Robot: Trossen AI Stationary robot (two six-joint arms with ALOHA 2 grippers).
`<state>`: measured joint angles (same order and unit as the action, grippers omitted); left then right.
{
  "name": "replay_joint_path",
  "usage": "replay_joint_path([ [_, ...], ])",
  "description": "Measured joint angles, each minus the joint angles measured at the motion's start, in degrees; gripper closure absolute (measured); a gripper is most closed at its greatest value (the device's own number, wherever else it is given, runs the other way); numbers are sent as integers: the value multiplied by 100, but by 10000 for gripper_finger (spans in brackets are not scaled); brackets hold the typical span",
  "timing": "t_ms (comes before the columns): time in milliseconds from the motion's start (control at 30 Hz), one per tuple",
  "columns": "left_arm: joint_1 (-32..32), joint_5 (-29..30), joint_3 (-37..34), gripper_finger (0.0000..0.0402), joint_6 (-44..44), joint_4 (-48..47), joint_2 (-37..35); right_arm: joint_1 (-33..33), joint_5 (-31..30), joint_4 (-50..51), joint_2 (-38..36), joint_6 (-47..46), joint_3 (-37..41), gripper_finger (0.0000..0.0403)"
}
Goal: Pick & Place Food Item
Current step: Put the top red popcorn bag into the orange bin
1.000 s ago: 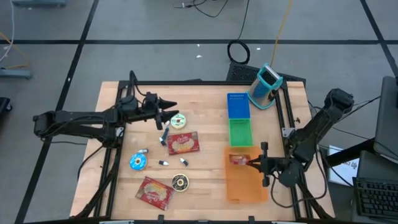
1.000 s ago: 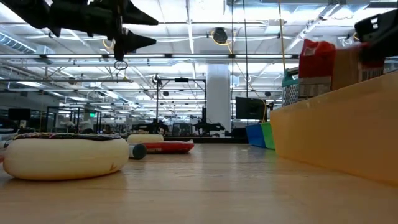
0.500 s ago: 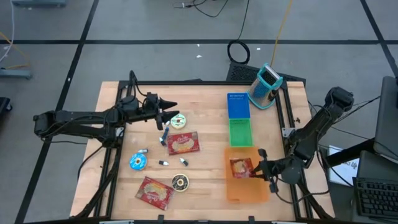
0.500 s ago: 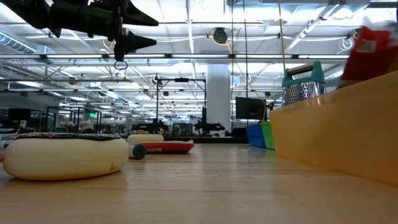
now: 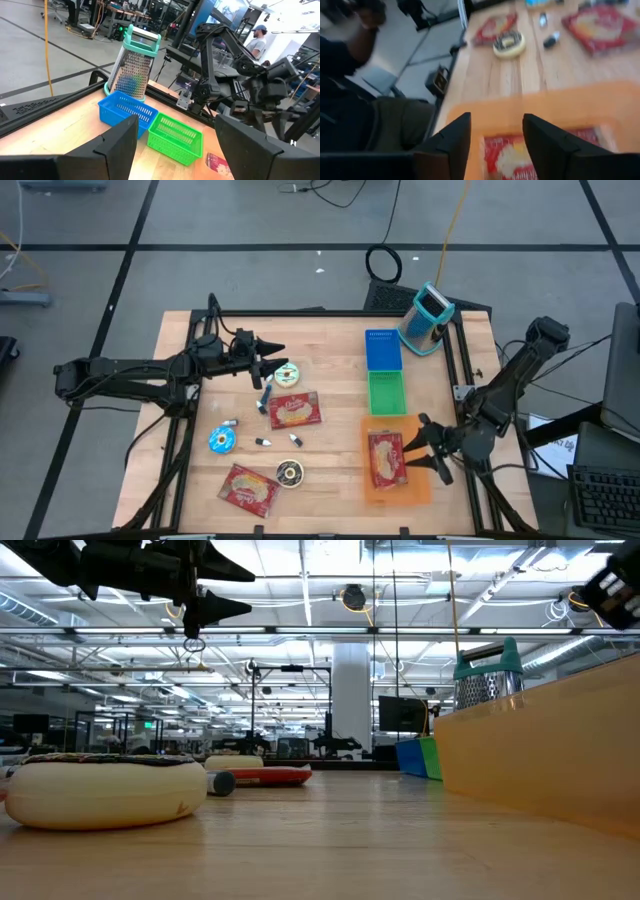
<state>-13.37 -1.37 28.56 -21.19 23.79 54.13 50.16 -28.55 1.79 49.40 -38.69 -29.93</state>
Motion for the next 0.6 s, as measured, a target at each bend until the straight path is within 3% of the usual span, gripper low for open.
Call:
replay_joint_path([
  [267,0,-9,0,135,194,-299,-2,-332,-25,-1108,-526,1806,0,229],
  [400,0,-84,0,135,289,-658,-2,-591,-480,-1762,-612,2617,79,230],
  [500,0,-489,-2,135,376,-911,-2,-838,-903,-2433,-614,3098,323,225],
  [600,111,-1017,-2,135,546,-1247,-2,-1137,-914,-3187,-612,3505,673,217],
])
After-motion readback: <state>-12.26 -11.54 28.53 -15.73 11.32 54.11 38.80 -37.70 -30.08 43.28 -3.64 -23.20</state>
